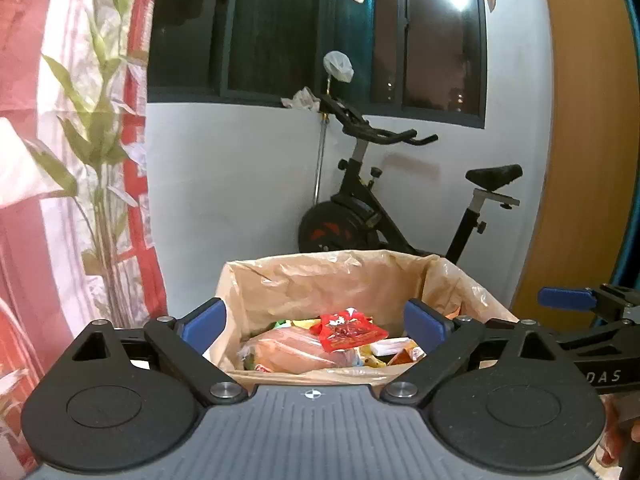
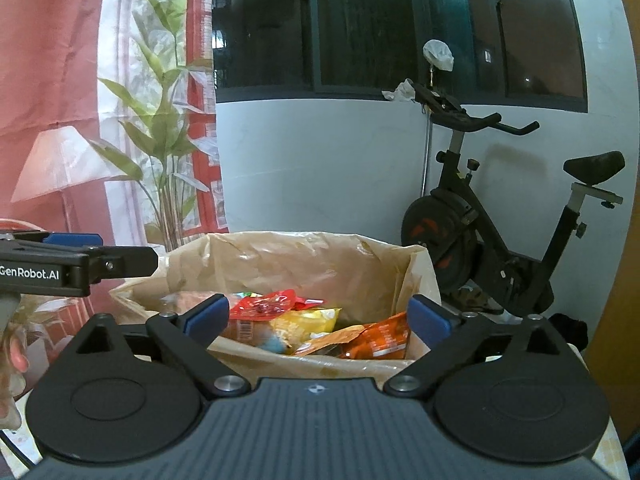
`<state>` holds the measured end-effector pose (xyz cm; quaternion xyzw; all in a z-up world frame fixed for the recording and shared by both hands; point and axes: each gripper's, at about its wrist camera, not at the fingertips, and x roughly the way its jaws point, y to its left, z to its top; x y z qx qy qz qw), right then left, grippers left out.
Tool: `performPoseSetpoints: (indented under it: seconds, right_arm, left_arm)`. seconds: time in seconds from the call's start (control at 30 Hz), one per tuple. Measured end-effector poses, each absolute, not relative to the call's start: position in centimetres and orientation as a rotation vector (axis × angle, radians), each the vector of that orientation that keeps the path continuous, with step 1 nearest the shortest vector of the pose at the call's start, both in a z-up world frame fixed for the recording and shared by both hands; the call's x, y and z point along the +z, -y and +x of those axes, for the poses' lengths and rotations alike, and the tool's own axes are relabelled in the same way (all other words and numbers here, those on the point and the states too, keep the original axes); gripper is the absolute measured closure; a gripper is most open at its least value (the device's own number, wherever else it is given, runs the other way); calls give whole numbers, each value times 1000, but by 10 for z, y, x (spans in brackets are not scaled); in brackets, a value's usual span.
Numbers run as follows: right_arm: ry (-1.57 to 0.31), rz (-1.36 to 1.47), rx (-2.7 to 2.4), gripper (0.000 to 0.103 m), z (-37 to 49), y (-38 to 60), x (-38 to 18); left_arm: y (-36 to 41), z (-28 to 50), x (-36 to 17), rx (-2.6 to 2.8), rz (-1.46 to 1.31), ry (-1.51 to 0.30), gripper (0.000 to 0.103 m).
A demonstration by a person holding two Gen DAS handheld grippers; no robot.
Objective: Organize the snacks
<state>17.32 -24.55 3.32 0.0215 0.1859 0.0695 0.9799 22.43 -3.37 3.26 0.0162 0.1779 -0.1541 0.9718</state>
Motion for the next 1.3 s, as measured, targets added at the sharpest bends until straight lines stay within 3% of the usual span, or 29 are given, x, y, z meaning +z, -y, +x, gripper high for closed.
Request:
performPoseSetpoints:
  seconds: [0.87,1.3]
  right_arm:
    - [-301,117,99,0,50,226,74]
    - [-333,101,80,0,28,226,68]
  left_arm:
    - [20,82,72,-170,65,-264,5]
    - [19,62,67,-157,86,-247,5]
